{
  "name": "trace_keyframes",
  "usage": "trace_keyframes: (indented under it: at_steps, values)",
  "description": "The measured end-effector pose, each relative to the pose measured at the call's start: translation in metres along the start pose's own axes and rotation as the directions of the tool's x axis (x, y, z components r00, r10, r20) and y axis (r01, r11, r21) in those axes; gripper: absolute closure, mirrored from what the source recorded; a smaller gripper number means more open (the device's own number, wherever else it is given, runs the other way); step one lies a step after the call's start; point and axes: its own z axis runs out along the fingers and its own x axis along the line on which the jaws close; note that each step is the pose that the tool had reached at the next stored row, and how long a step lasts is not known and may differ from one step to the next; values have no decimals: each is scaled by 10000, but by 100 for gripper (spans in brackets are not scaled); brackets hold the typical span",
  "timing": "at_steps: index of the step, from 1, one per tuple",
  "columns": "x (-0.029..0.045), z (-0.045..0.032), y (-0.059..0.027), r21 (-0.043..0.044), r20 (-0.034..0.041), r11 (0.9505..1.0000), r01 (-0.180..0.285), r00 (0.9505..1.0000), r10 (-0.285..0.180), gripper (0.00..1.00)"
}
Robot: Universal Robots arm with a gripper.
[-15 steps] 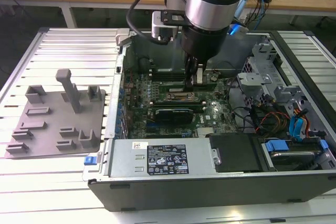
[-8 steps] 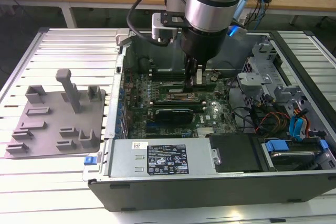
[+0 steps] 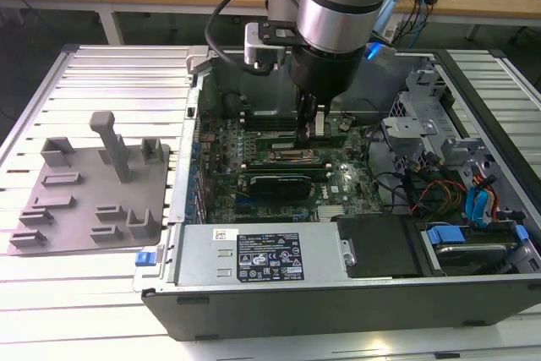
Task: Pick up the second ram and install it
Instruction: 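Insert the second ram into the second slot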
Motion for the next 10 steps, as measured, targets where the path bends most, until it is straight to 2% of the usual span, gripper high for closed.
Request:
trace_keyframes:
  at_steps: [10]
  values:
    - [-112, 86, -1, 1, 0, 10000, 0, 10000, 0, 89]
